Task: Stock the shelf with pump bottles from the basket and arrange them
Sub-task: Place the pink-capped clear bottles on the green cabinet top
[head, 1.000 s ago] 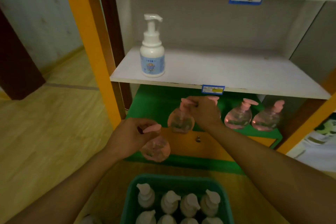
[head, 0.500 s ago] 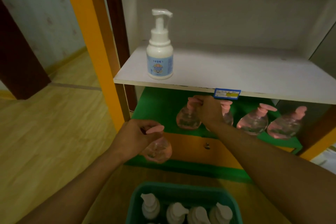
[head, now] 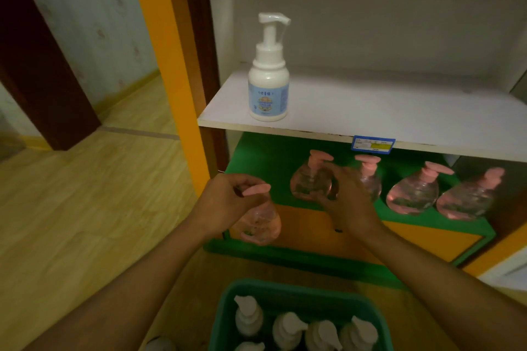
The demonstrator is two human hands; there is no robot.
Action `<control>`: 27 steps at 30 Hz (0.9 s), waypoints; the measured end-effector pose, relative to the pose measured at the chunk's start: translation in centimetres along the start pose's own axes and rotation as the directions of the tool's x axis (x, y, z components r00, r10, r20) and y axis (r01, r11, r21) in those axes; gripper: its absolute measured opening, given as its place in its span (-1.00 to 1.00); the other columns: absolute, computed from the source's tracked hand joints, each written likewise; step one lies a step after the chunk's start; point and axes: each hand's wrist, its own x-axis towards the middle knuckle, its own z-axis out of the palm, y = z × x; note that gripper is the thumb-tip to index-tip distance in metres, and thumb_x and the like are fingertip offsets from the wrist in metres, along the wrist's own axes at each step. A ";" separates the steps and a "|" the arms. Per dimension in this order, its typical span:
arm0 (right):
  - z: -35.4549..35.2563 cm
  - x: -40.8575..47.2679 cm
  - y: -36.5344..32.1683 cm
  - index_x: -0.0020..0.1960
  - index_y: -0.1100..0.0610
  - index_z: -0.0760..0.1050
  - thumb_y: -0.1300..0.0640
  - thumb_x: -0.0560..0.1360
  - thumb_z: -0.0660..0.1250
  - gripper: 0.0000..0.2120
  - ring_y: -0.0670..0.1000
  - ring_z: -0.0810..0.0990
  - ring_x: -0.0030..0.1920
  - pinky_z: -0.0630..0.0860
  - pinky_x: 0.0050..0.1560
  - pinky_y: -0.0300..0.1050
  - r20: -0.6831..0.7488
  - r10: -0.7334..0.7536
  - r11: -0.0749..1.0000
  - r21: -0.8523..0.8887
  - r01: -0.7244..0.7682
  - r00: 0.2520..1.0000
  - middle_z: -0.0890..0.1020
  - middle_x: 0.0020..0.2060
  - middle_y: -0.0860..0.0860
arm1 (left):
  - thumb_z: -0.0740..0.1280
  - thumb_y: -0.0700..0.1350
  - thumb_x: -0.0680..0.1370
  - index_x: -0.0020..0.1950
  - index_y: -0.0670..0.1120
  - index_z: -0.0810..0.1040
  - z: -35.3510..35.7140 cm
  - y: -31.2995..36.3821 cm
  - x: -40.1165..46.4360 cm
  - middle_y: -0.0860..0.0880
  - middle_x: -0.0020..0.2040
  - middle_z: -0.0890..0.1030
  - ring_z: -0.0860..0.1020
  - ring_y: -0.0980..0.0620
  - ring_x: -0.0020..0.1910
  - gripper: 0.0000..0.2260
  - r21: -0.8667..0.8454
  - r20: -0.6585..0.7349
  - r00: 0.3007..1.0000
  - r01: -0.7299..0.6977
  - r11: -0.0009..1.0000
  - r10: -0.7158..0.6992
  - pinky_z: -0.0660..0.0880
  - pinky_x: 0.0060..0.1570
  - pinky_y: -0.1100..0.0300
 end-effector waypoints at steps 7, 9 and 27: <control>3.2 -0.5 -5.0 0.22 -0.21 0.39 -0.11 0.32 0.50 -0.47 -0.37 0.49 -0.02 0.40 -0.10 -0.49 0.382 -0.142 0.968 0.248 0.047 0.913 0.53 -0.02 -0.37 | 0.46 0.01 0.41 0.01 0.06 0.65 0.5 1.6 0.4 0.17 -0.17 0.66 0.61 0.28 -0.18 -0.81 0.078 -0.073 0.996 -0.053 0.996 0.059 0.57 -0.15 0.29; 3.5 -0.3 -5.8 0.10 -0.24 0.42 -0.11 0.35 0.46 -0.63 -0.43 0.49 -0.15 0.39 -0.20 -0.53 0.365 -0.169 0.973 0.207 0.097 0.915 0.52 -0.18 -0.39 | 0.45 0.03 0.40 0.01 0.08 0.64 0.4 2.0 0.3 0.19 -0.20 0.65 0.60 0.29 -0.19 -0.80 0.095 -0.077 0.994 -0.071 0.993 0.079 0.53 -0.19 0.35; 8.9 9.9 -5.7 0.13 0.07 0.54 0.10 0.49 0.34 -0.78 0.02 0.58 -0.01 0.50 0.04 -0.09 0.191 0.117 0.992 0.020 -0.123 0.975 0.63 0.01 0.04 | 0.22 -0.24 0.58 0.17 -0.04 0.52 -2.9 -5.6 -0.6 -0.13 -0.10 0.62 0.55 0.11 -0.20 -0.78 -0.061 0.057 0.974 0.224 0.973 -0.220 0.42 -0.25 0.32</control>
